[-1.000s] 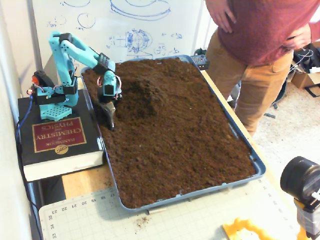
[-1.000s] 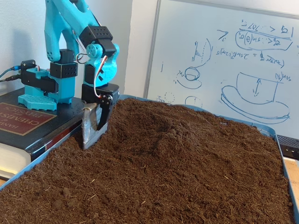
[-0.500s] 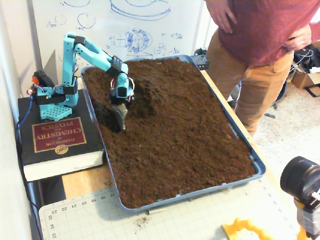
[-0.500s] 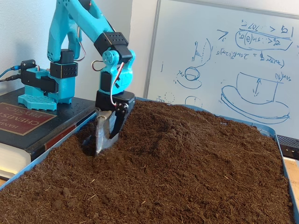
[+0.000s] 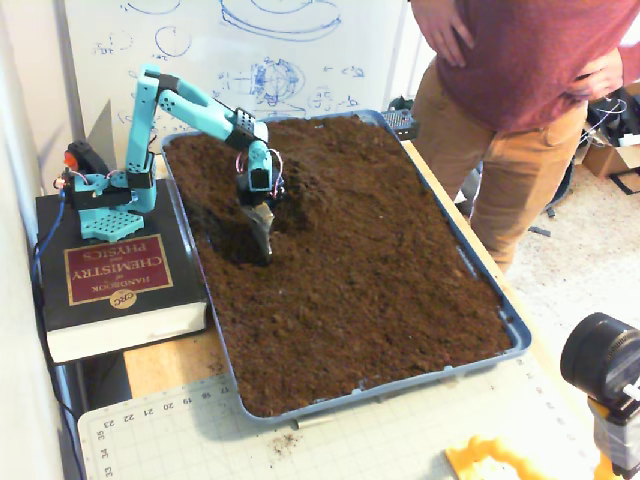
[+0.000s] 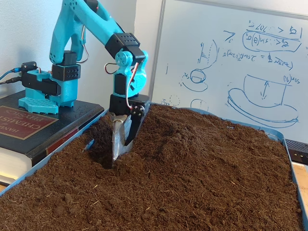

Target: Build a berm.

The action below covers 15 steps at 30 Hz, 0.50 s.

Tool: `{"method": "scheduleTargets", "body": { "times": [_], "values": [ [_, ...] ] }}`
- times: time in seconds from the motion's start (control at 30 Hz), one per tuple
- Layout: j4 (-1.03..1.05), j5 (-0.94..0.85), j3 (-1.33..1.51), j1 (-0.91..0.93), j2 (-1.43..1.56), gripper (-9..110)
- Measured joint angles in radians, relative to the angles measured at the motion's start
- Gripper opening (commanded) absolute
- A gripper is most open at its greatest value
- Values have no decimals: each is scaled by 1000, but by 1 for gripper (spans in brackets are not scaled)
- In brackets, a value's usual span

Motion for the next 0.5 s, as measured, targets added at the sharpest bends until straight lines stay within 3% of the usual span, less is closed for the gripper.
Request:
{"method": "scheduleTargets", "body": {
  "times": [0.5],
  "values": [
    [-2,0,-129,0,-81,1]
  ]
}}
